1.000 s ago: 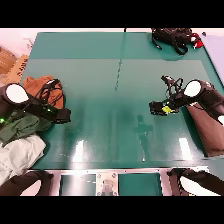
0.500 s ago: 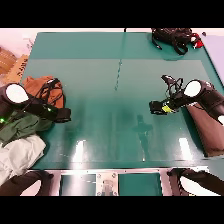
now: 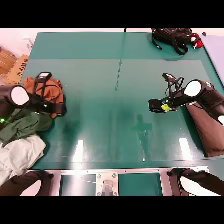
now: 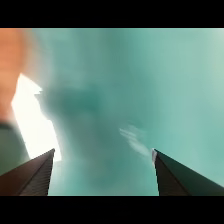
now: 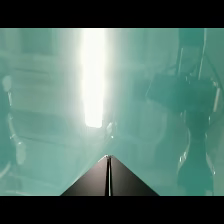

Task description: Fold the shirts.

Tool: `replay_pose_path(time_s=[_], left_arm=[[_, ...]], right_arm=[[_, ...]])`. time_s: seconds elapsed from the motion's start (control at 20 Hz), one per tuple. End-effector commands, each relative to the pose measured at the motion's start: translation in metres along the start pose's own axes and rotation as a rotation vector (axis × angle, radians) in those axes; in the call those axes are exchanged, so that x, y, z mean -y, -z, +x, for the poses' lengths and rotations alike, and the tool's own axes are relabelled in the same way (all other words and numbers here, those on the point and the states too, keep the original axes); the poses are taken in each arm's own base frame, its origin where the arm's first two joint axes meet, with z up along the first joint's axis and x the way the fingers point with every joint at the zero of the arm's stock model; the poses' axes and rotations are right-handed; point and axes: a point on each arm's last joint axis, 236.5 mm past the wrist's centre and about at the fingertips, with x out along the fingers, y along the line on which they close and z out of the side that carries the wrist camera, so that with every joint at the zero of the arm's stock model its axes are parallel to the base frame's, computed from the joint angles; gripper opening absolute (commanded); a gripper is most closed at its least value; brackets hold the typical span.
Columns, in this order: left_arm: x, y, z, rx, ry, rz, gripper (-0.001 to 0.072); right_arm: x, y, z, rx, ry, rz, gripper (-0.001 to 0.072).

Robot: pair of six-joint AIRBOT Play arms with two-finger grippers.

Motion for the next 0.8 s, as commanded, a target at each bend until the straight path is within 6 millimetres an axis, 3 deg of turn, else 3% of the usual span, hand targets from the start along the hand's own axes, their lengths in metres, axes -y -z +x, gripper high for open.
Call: replay_pose_path(time_s=[0.0,0.15,0.35,0.45,0.5,0.55,0.65,0.75], left_arm=[[-0.081,-0.045,0.0,0.15,-0.308,0.128,0.072],[-0.105,-0.061,0.036,0.169,-0.32,0.155,0.0719],[-0.114,-0.04,0.104,0.03,-0.296,0.279,0.0718],[-0.112,-0.042,0.12,0.037,-0.284,0.291,0.0714],[-0.111,-0.049,0.12,0.058,-0.281,0.288,0.047],[-0.111,-0.059,0.114,0.072,-0.286,0.29,0.0022],[-0.108,-0.081,0.092,0.077,-0.283,0.252,0.0018],[-0.093,-0.107,0.058,0.075,-0.262,0.217,0.0018]], right_arm=[[-0.002,-0.008,0.0,0.034,-0.008,0.003,0.0018],[-0.003,-0.017,0.0,0.074,-0.011,0.003,0.0018],[-0.003,-0.023,-0.001,0.099,-0.014,0.003,0.0018],[-0.004,-0.023,-0.001,0.098,-0.018,0.005,0.0018],[-0.004,-0.023,-0.001,0.097,-0.019,0.006,0.0018],[-0.005,-0.023,-0.001,0.097,-0.019,0.006,0.0018],[-0.005,-0.023,-0.001,0.096,-0.02,0.006,0.0018],[-0.006,-0.019,-0.001,0.081,-0.025,0.01,0.0017]])
